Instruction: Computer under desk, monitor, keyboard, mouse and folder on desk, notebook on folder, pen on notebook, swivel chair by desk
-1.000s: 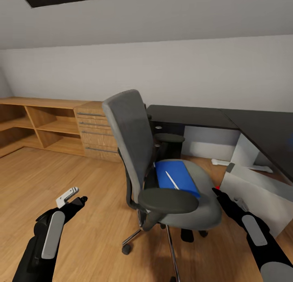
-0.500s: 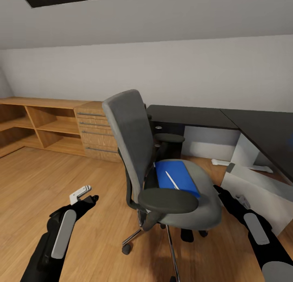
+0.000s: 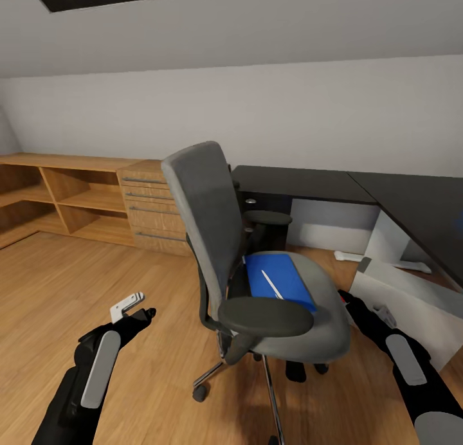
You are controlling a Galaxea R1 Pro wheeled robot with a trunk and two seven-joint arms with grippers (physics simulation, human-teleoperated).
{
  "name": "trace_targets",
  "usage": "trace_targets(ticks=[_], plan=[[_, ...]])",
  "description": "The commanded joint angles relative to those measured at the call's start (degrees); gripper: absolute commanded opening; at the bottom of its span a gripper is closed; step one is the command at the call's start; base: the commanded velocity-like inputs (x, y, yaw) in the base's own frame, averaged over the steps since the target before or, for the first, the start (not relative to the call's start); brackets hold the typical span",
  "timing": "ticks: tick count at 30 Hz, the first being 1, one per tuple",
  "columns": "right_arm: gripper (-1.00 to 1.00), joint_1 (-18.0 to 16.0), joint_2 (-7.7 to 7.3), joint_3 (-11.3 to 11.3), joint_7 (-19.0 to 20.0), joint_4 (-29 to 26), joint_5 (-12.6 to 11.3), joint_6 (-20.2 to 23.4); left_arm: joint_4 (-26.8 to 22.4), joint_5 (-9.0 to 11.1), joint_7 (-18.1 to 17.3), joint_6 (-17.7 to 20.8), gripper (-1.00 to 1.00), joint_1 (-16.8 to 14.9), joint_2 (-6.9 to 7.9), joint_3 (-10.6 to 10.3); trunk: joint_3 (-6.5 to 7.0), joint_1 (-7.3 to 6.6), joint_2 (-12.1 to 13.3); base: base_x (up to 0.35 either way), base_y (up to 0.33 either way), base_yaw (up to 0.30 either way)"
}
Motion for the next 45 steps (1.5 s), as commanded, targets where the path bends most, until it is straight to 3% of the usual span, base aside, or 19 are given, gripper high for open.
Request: trace_targets(ticks=[1, 19, 31, 45], plan=[[1.00, -0.03, 0.02, -0.16, 0.14, -0.03, -0.18, 0.35, -0.07, 0.60, 0.46, 0.16, 1.00, -0.04, -0.03, 0.07, -0.06, -0.01, -0.02, 0.000, 0.000, 0.000], [1.00, -0.03, -0.14, -0.89, 0.06, 0.27, -0.14, -2.07, -0.07, 0.24, 0.55, 0.19, 1.00, -0.04, 0.00, 0.08, -0.06, -0.01, -0.02, 0.122, 0.000, 0.000], [1.00, -0.03, -0.22, -6.04, -0.05, 3.31, -0.22, -1.80, -0.07, 0.30, 0.55, 0.15, 1.00, -0.04, 0.01, 0.08, -0.06, -0.01, -0.02, 0.127, 0.000, 0.000], [1.00, -0.03, -0.33, -7.02, 0.31, 4.41, -0.52, -2.11, -0.07, 0.23, 0.55, 0.20, 1.00, -0.04, 0.01, 0.08, -0.06, -0.01, -0.02, 0.043, 0.000, 0.000]])
